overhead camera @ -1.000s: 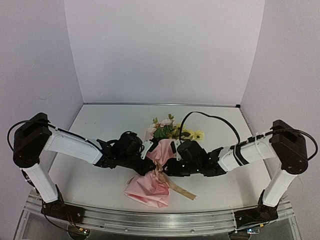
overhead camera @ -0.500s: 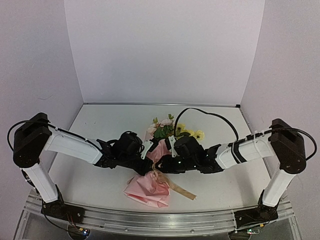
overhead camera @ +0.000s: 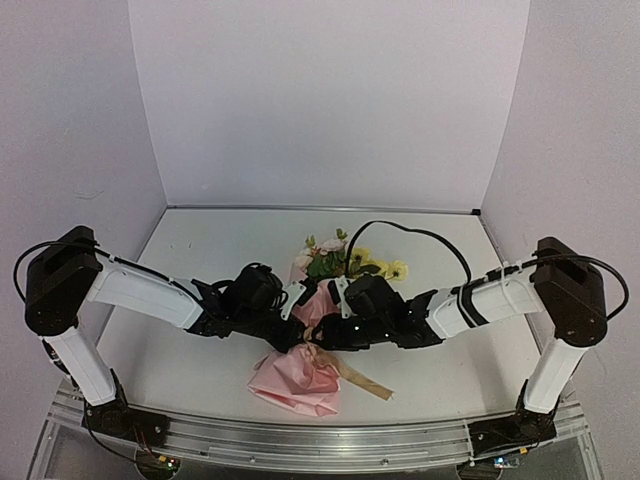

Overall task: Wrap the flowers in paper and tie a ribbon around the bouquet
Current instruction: Cross the half-tied ribbon over the folded bouquet.

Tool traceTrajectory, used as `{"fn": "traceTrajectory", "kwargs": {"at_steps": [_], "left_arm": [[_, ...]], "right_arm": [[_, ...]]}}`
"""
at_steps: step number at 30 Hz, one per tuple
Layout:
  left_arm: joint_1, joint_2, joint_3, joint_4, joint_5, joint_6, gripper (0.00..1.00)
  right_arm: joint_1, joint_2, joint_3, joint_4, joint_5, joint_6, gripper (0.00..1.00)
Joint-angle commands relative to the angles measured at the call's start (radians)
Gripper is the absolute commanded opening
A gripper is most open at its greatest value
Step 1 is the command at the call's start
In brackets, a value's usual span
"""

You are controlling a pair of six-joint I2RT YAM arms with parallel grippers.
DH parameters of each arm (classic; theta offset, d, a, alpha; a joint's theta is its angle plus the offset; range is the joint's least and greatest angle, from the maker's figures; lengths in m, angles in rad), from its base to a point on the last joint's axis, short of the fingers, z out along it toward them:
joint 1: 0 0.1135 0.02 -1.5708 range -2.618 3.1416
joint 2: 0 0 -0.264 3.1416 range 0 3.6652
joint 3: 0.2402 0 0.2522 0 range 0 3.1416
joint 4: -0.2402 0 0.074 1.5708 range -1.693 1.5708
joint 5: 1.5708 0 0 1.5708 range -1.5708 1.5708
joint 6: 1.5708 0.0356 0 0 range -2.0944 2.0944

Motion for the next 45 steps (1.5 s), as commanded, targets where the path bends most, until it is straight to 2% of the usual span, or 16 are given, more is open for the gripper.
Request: {"fn": "traceTrajectory", "kwargs": {"at_steps": [1,5,14,16,21,26,28,34,42,45], "left_arm": [[-0.008,-0.050,-0.016,0.024,0.088,0.040,0.00],[-0.008,-0.052,-0.016,0.017,0.124,0.055,0.00],[-0.008,-0.067,-0.029,0.028,0.190,0.067,0.00],[-0.008,-0.066,-0.027,0.025,0.198,0.068,0.00],[-0.006,-0.063,-0.012,-0.005,0.179,0.056,0.00],[-0.005,-0.064,0.000,-0.023,0.132,0.030,0.00],[-0.005,-0.063,0.001,-0.023,0.115,0.017,0.04],[0.006,-0.099,-0.025,0.002,0.079,-0.020,0.22],[0.027,-0.162,-0.050,0.005,0.052,-0.053,0.28],[0.029,-0.171,-0.056,0.005,0.041,-0.065,0.35]], "right_arm": [[0.006,0.000,0.023,0.025,0.034,0.000,0.35],[0.007,-0.019,-0.026,0.127,0.032,0.026,0.36],[0.011,0.012,-0.051,0.218,0.000,0.066,0.32],[0.014,0.018,-0.049,0.222,0.002,0.069,0.26],[0.017,0.003,-0.068,0.198,0.052,0.084,0.02],[0.029,-0.038,-0.110,0.176,0.147,0.103,0.00],[0.039,-0.054,-0.119,0.167,0.186,0.108,0.00],[0.057,-0.077,-0.129,0.159,0.261,0.120,0.00],[0.074,-0.059,-0.098,0.156,0.262,0.113,0.00],[0.081,-0.057,-0.094,0.155,0.268,0.113,0.00]]}}
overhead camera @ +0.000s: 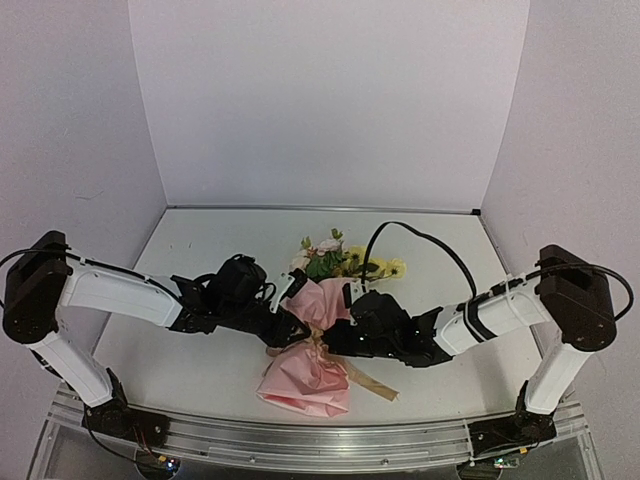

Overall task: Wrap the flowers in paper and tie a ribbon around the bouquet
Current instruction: Cross the half-tied ribbon over the folded bouquet.

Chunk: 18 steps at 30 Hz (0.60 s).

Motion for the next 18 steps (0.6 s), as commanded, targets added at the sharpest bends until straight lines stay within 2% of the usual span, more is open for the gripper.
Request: {"fn": "traceTrajectory", "kwargs": {"at_steps": [1,7,13,16,18], "left_arm": [[0.006,-0.041,-0.006,0.015,-0.034,-0.031,0.37],[0.025,-0.068,-0.008,0.000,-0.095,-0.056,0.42],[0.057,-0.118,0.015,-0.056,-0.165,-0.077,0.52],[0.059,-0.124,0.059,-0.120,-0.116,-0.084,0.49],[0.059,-0.132,0.085,-0.157,-0.050,-0.104,0.42]], "right_arm": [[0.016,-0.018,0.029,0.002,0.042,0.000,0.00],[0.023,-0.020,0.033,0.002,0.048,-0.005,0.00],[0.030,-0.019,0.036,-0.001,0.055,-0.010,0.00],[0.034,-0.019,0.036,-0.002,0.058,-0.010,0.00],[0.037,-0.021,0.035,-0.002,0.067,-0.008,0.00]]}}
